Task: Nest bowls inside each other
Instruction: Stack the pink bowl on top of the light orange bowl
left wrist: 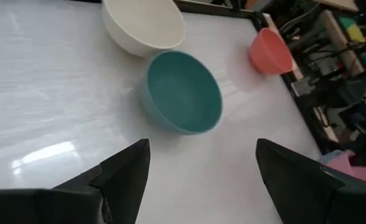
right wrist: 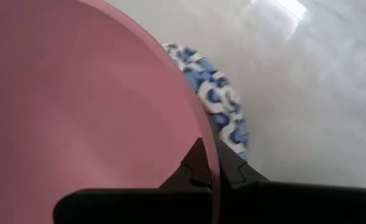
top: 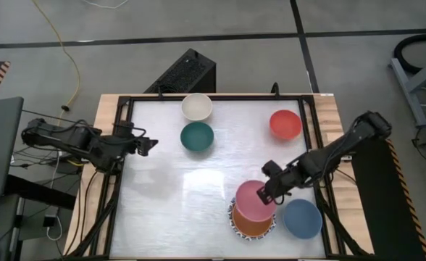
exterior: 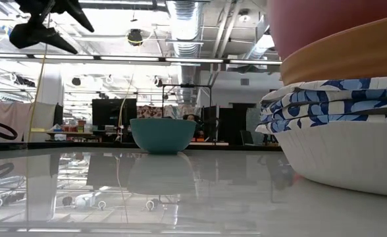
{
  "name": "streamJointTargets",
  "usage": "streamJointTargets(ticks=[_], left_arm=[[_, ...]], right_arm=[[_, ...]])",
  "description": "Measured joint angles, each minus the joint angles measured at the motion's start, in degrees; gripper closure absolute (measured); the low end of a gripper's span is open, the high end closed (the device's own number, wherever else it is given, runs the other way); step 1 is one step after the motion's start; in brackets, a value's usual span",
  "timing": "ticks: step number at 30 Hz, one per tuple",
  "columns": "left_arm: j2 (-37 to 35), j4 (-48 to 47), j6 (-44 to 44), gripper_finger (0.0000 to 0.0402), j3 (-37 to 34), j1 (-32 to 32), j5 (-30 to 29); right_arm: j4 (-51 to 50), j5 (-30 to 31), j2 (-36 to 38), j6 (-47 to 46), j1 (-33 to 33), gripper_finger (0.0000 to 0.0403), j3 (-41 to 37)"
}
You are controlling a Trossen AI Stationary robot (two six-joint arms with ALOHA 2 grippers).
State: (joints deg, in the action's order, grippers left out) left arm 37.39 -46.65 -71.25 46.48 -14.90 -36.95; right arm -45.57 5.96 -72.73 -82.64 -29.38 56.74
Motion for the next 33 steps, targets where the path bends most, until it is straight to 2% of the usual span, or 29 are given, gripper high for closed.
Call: streamJointTargets(ticks=[9, 21, 26, 33], left_arm=[[0.17, -0.76, 0.82, 0.012, 0.0, 0.0, -0.43], [0.46, -0.75, 1.12, 0.012, 0.0, -0.02, 0.05], [0.47, -0.84, 1.14, 0.012, 0.0, -0.02, 0.05], [0.48, -1.45, 1.07, 0.012, -0.01, -0.02, -0.44]], right_arm=[[-2.5, 0.07, -4.77, 3.44, -1.75, 0.0398, 6.37], [-4.82, -3.0, -12.03, 3.79, -4.14, 0.0398, 6.44], [-4.53, -2.98, -12.87, 4.92, -4.33, 0.0397, 6.42], [-3.09, 0.0, -12.72, 7.0, -4.29, 0.0395, 6.42]])
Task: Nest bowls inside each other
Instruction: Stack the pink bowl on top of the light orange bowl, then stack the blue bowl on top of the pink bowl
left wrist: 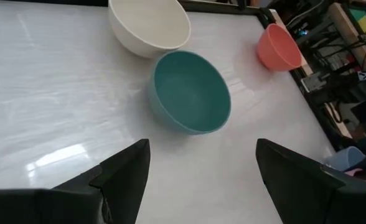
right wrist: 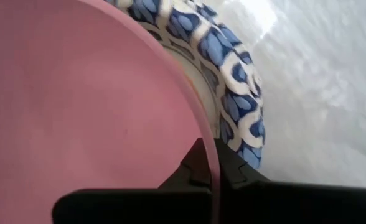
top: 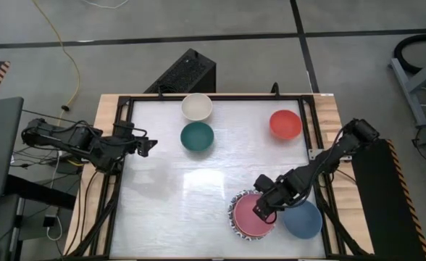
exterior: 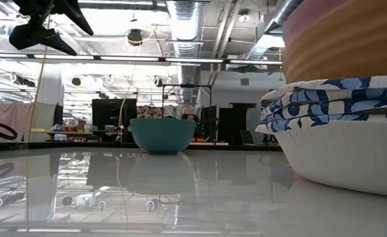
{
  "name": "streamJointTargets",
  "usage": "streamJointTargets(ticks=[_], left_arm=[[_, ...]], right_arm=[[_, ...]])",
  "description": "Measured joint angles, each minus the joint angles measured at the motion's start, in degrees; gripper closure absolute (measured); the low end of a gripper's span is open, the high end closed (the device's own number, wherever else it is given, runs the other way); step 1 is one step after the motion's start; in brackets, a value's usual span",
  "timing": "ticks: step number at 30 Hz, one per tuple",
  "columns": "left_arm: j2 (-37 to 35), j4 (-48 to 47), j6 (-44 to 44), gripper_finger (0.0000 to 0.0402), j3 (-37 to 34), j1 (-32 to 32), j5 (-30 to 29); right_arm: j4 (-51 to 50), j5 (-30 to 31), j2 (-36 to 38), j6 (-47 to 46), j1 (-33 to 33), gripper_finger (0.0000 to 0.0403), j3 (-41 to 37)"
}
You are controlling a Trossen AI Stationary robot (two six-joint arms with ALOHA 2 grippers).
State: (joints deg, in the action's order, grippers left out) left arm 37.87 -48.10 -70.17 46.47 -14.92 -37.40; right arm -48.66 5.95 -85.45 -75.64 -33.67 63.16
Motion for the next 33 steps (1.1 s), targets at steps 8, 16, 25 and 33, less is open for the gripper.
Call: streamJointTargets(ticks=[8, 16, 25, 33], left_arm=[[0.08, 0.0, -1.08, 0.012, -0.01, 0.0, -0.02], [2.05, 0.02, -1.25, 0.012, -0.01, 0.0, 0.7], [7.23, 0.63, -1.2, 0.012, -0.01, -0.02, 3.72], [11.5, 13.63, 14.25, 0.012, -0.01, 0.0, 5.02]], right_arm=[[1.74, 0.02, 0.0, 4.85, 0.0, 0.035, 0.0], [3.86, 0.0, 0.03, 8.69, 0.0, 0.0302, 0.0], [6.24, -1.11, 0.07, 11.62, 0.0, 0.0208, 0.0], [5.89, 0.05, 0.07, 11.52, 0.04, 0.0161, 0.0]])
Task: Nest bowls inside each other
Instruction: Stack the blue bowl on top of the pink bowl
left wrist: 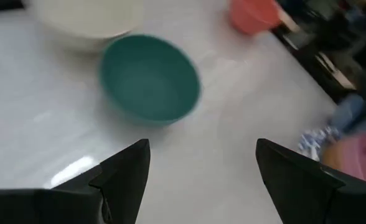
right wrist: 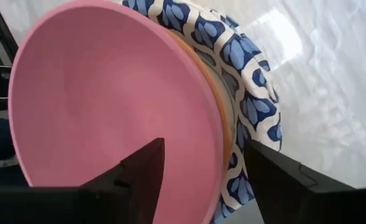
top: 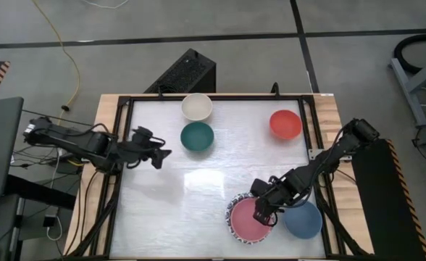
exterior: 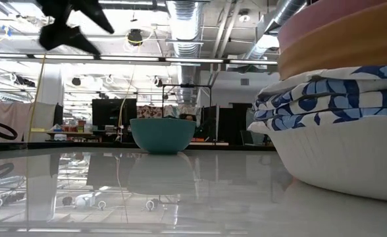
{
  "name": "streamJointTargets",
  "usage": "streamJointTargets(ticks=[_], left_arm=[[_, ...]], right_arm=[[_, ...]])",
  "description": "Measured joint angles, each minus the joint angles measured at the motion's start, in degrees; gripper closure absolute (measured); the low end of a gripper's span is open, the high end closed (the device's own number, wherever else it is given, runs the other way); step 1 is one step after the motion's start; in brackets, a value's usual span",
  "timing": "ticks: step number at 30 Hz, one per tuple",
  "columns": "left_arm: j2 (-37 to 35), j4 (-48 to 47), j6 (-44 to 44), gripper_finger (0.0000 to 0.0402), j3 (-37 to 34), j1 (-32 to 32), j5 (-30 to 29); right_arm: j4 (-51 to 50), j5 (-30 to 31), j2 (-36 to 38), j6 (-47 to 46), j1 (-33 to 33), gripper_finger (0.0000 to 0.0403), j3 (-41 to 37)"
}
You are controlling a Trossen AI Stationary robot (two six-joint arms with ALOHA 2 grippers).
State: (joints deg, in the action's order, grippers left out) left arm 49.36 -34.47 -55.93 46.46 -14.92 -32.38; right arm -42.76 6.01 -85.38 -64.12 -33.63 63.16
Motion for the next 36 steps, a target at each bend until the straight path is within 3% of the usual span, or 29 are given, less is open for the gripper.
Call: streamJointTargets(ticks=[5, 13, 22, 29, 36], left_arm=[[4.15, 5.4, 11.65, 0.012, 0.0, 0.0, 1.41], [9.49, 5.76, 21.93, 0.012, 0.0, 1.78, 5.14], [13.71, 7.05, 24.8, 0.012, 0.0, 3.34, 9.61], [13.47, 7.47, 24.64, 0.012, -0.02, 3.32, 10.95], [13.45, 7.44, 23.43, 0.012, -0.02, 3.34, 11.26]], right_arm=[[0.0, 0.15, 0.0, 0.3, 0.02, 0.016, 0.0], [0.15, 1.62, 3.54, 1.25, 0.43, 0.0159, 0.45], [-5.57, 5.72, 12.29, 2.04, 0.93, 0.0159, 0.56], [-22.47, -4.05, 13.42, -0.84, -3.54, 0.0159, 0.59], [-29.05, -5.45, 13.06, -0.06, -9.14, 0.0159, 0.14]])
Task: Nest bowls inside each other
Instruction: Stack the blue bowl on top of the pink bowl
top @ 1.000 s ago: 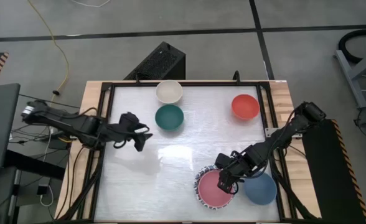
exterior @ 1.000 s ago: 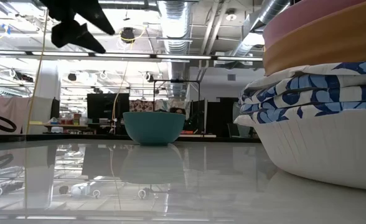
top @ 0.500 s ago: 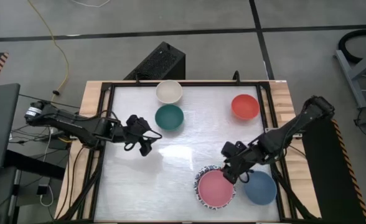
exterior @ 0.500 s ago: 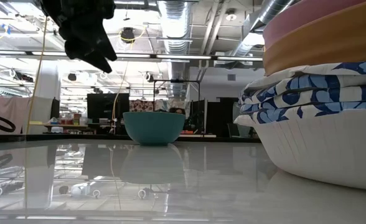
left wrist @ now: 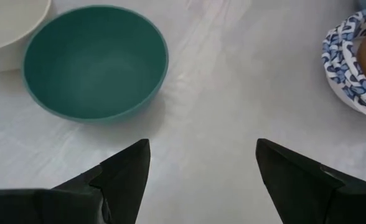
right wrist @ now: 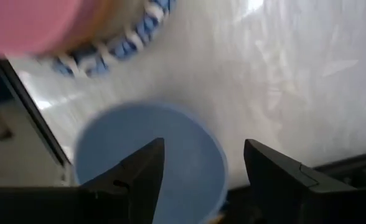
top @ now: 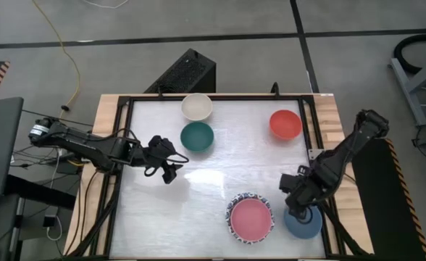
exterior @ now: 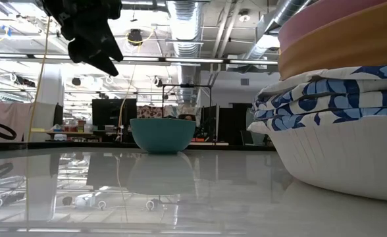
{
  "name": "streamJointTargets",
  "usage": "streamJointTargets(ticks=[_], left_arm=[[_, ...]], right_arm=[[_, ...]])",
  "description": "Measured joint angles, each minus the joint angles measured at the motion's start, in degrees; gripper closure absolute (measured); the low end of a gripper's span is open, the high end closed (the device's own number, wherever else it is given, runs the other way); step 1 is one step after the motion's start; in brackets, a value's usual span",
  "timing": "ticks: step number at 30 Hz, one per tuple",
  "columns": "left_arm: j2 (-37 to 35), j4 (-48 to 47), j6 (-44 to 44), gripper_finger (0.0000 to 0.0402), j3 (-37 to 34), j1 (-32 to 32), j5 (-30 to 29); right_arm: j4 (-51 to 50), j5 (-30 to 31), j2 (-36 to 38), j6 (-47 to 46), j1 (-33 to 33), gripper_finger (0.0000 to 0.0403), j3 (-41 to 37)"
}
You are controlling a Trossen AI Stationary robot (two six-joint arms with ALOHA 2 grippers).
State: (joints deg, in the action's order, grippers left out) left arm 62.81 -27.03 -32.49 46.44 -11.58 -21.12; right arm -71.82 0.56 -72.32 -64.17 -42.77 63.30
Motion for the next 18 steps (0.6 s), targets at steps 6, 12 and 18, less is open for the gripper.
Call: streamJointTargets(ticks=[6, 12, 18], left_arm=[[0.0, 0.02, -0.14, 0.012, 0.0, -0.01, 1.09], [0.0, 0.0, -1.56, 0.012, 0.0, 0.0, 1.35], [0.0, 0.0, -2.25, 0.012, 0.0, 0.0, 1.35]], right_arm=[[-1.03, -0.11, -0.02, 3.44, -3.47, 0.0165, -2.6], [1.69, -0.46, -0.04, 4.54, -3.93, 0.0168, -5.65], [4.83, -0.39, -0.04, 4.3, -2.93, 0.0168, -8.97]])
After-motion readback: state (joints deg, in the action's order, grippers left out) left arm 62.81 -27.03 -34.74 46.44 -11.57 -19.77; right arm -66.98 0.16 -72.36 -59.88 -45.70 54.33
